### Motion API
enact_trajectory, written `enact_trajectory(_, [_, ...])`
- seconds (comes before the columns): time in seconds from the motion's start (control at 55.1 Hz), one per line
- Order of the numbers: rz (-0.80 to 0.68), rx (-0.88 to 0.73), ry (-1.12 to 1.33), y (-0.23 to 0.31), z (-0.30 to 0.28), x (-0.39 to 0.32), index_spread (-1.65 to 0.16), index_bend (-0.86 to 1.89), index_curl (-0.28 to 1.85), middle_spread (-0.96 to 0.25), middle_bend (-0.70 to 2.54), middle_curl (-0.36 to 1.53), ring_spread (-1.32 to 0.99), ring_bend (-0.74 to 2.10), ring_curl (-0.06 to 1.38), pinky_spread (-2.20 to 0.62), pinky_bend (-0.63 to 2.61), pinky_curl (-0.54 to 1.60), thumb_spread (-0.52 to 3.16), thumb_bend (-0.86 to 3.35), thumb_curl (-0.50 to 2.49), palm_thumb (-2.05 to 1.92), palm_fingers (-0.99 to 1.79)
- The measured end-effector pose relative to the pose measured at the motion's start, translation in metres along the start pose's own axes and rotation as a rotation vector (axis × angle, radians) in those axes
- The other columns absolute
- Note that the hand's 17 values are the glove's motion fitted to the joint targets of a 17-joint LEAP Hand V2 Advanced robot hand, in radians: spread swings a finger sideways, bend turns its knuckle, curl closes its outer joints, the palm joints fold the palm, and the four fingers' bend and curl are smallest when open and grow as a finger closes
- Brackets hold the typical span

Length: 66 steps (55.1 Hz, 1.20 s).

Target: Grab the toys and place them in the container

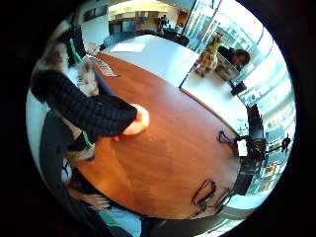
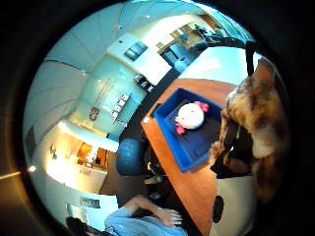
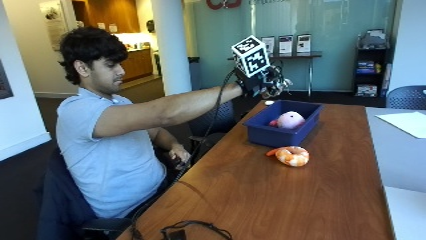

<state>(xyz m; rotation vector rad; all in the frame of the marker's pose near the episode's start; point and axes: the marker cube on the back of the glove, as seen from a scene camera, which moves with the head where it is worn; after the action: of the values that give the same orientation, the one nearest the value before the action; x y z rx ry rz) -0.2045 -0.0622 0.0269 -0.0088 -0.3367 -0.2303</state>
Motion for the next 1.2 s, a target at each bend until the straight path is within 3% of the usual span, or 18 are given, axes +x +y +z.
enact_trajectory(0.163, [-0.084, -0.024, -0.006, -0.019, 0.019, -0.059, -0.18, 0.51, 0.55, -0.09, 0.33, 0.46, -0.28, 0.72, 0.4, -0.31, 1.12, 0.51, 1.62, 0.71, 0.46, 0.4, 0.68])
enact_trajectory(0.291, [-0.082, -0.163, -0.066, -0.021, 0.042, -0.069, -0.19, 0.54, 0.57, -0.08, 0.3, 0.48, -0.27, 0.68, 0.41, -0.3, 1.12, 0.52, 1.63, 0.74, 0.45, 0.33, 0.58])
enact_trajectory(0.381, [-0.035, -0.334, -0.13, -0.015, 0.057, -0.061, -0.22, 0.61, 0.6, -0.06, 0.16, 0.45, -0.2, 0.48, 0.4, -0.23, 1.12, 0.53, 1.62, 0.7, 0.41, 0.18, 0.12])
enact_trajectory(0.418, [-0.015, -0.373, -0.133, -0.013, 0.06, -0.055, -0.25, 0.49, 0.57, -0.05, 0.16, 0.44, -0.16, 0.35, 0.38, -0.18, 1.17, 0.54, 1.6, 0.63, 0.36, 0.05, -0.14])
enact_trajectory(0.472, [-0.004, -0.36, -0.117, -0.01, 0.061, -0.047, -0.28, 0.38, 0.52, -0.04, 0.14, 0.41, -0.12, 0.21, 0.31, -0.13, 1.14, 0.49, 1.55, 0.54, 0.31, -0.09, -0.25])
enact_trajectory(0.763, [0.087, -0.289, -0.044, 0.009, 0.046, 0.019, -0.33, 0.35, 0.44, -0.03, 0.12, 0.31, -0.04, 0.14, 0.21, 0.02, 0.91, 0.38, 1.43, 0.15, 0.19, -0.09, -0.15])
enact_trajectory(1.09, [0.289, -0.526, 0.101, 0.054, 0.128, 0.135, -0.34, 0.25, 0.4, -0.02, 0.14, 0.27, -0.03, 0.14, 0.19, 0.06, 0.85, 0.36, 1.42, -0.01, 0.2, -0.03, -0.17])
enact_trajectory(1.198, [0.307, -0.617, 0.161, 0.063, 0.158, 0.153, -0.3, 0.08, 0.34, -0.01, 0.16, 0.27, -0.02, 0.14, 0.18, 0.07, 0.86, 0.36, 1.38, -0.03, 0.21, -0.03, -0.26])
